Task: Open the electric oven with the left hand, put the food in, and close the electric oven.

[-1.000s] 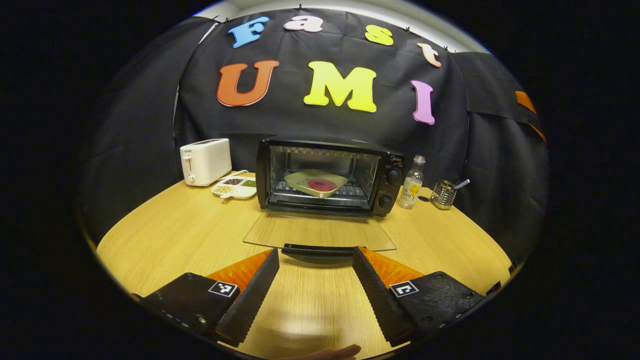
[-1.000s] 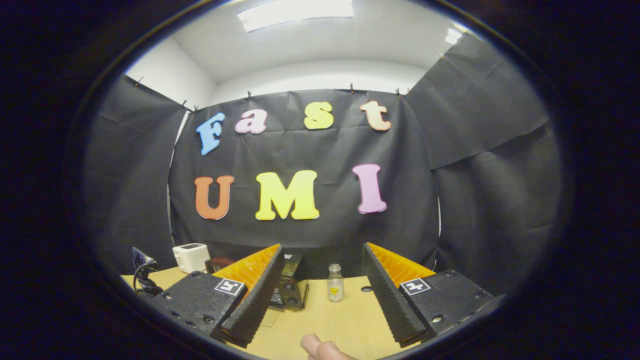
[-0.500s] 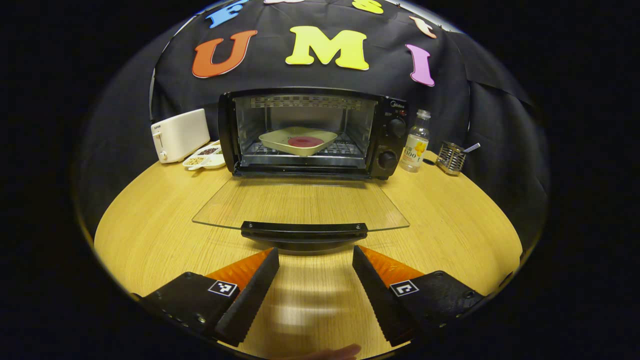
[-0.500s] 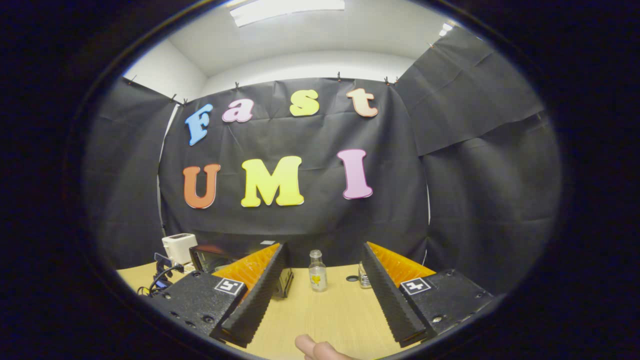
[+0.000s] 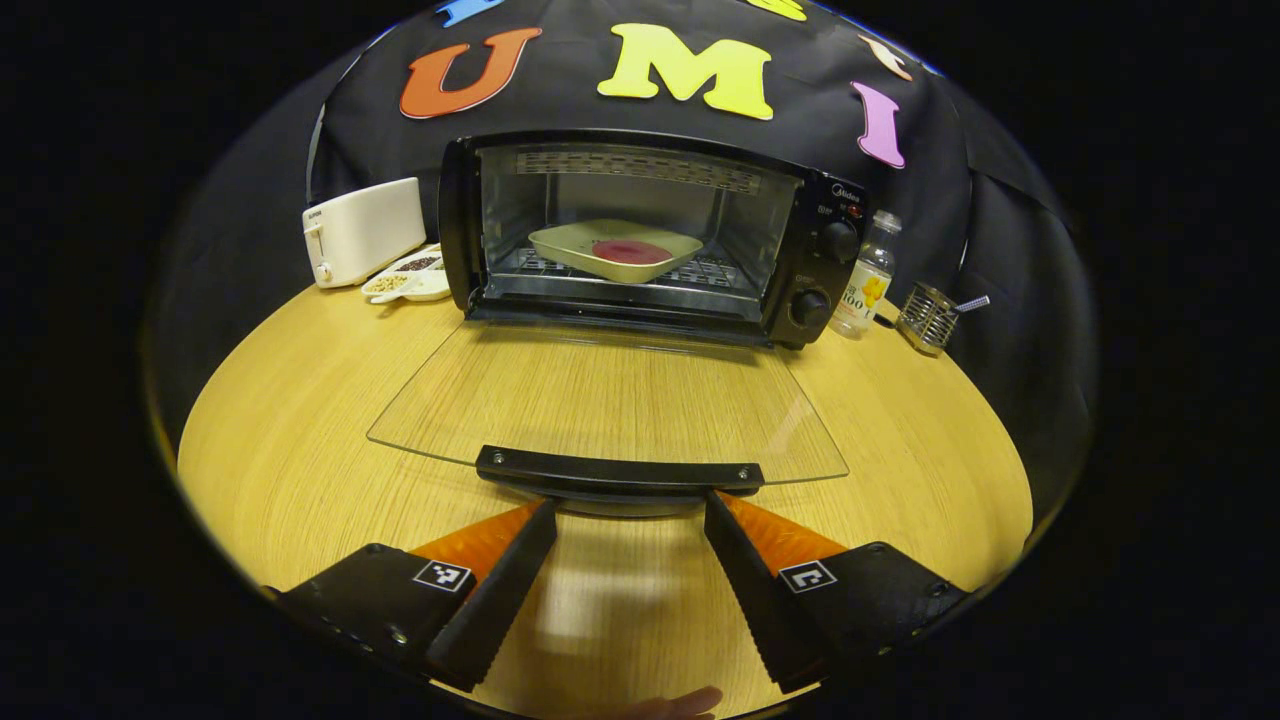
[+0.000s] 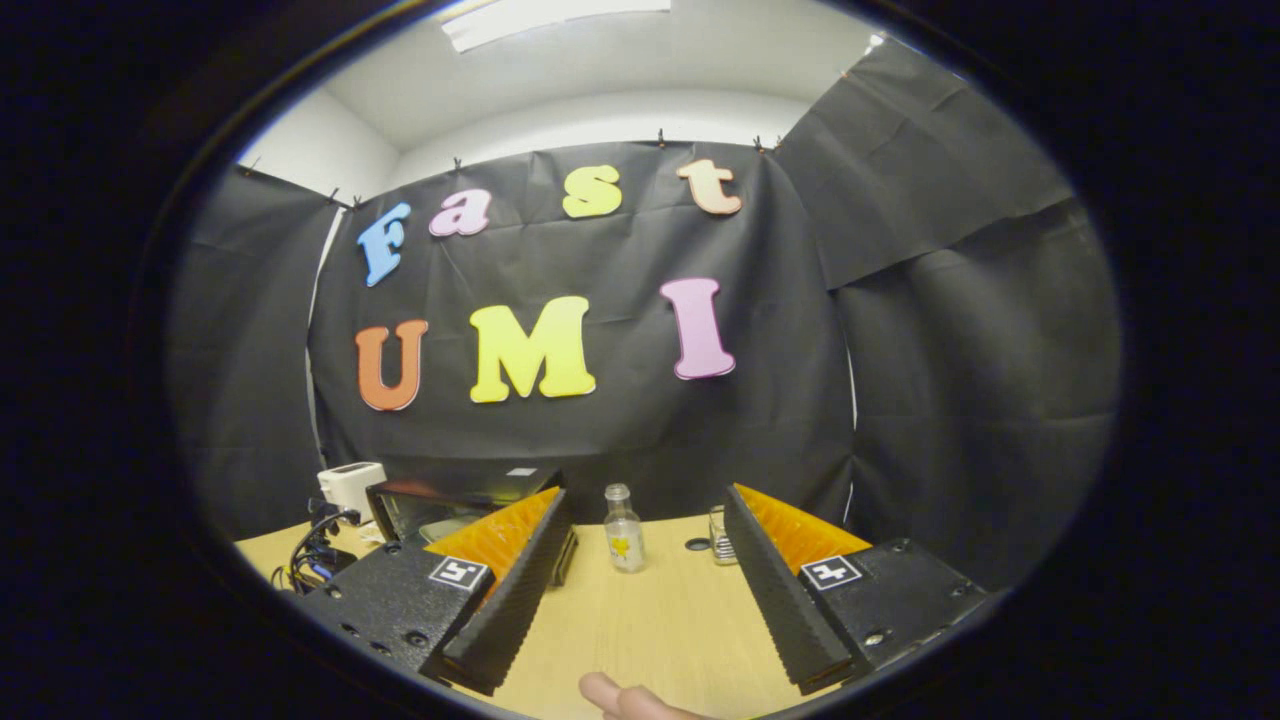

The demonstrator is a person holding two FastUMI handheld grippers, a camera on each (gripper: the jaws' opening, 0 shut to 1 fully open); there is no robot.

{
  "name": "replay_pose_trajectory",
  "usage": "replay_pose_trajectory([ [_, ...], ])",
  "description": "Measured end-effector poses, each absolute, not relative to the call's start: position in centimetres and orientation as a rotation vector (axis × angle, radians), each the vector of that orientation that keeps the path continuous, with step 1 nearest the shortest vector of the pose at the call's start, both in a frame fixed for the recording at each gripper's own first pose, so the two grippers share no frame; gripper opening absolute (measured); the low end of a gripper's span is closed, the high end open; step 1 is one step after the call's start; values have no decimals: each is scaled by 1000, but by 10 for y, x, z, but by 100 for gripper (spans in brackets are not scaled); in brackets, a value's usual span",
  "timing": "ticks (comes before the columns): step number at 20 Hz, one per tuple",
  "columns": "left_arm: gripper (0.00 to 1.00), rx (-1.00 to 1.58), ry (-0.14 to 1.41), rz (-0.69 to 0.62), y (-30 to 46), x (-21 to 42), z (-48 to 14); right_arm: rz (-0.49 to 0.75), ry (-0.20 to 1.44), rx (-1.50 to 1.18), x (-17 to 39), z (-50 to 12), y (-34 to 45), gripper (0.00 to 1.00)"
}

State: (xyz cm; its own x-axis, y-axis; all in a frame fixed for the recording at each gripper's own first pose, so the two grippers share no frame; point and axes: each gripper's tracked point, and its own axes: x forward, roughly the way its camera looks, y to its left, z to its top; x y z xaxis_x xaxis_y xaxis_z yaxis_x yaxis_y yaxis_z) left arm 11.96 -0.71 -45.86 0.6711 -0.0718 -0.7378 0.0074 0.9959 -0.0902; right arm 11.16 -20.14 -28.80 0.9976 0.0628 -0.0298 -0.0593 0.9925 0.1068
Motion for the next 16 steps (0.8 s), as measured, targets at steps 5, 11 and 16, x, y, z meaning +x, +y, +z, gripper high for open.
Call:
replay_pose_trajectory([
  [5,96,-46,829,-20,-4,120,-448,51,22,87,109,-284,-202,99],
  [11,94,48,794,-44,-6,128,-436,45,28,87,104,-282,-204,99],
  [16,94,55,740,-42,-7,138,-410,31,6,56,98,-273,-205,99],
])
